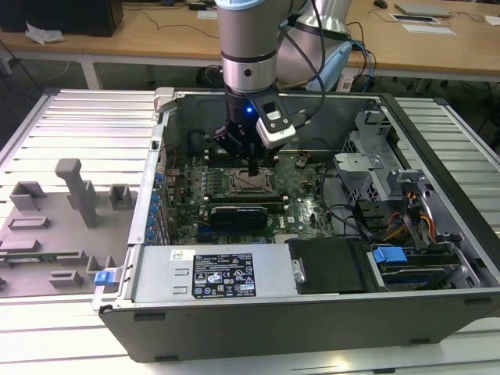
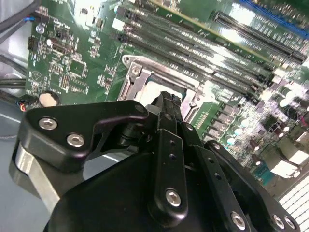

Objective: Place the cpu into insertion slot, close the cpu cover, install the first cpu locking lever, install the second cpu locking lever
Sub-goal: 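Install the second cpu locking lever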

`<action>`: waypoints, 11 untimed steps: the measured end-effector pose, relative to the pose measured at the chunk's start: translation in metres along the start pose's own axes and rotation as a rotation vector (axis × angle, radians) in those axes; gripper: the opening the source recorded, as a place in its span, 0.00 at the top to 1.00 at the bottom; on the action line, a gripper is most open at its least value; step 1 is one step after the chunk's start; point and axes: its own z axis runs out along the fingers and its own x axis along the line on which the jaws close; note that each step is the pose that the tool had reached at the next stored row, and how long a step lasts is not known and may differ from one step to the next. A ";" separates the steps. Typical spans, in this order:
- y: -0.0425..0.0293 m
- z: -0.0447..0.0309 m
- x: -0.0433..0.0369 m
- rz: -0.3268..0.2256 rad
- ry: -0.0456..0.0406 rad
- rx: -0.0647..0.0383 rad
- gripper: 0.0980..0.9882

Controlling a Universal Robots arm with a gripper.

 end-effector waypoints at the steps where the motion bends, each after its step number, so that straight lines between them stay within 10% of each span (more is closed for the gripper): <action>1: -0.0038 0.0000 -0.0004 0.000 0.0000 0.000 0.99; 11: -0.0192 0.0055 0.0004 0.000 -0.0001 0.000 0.99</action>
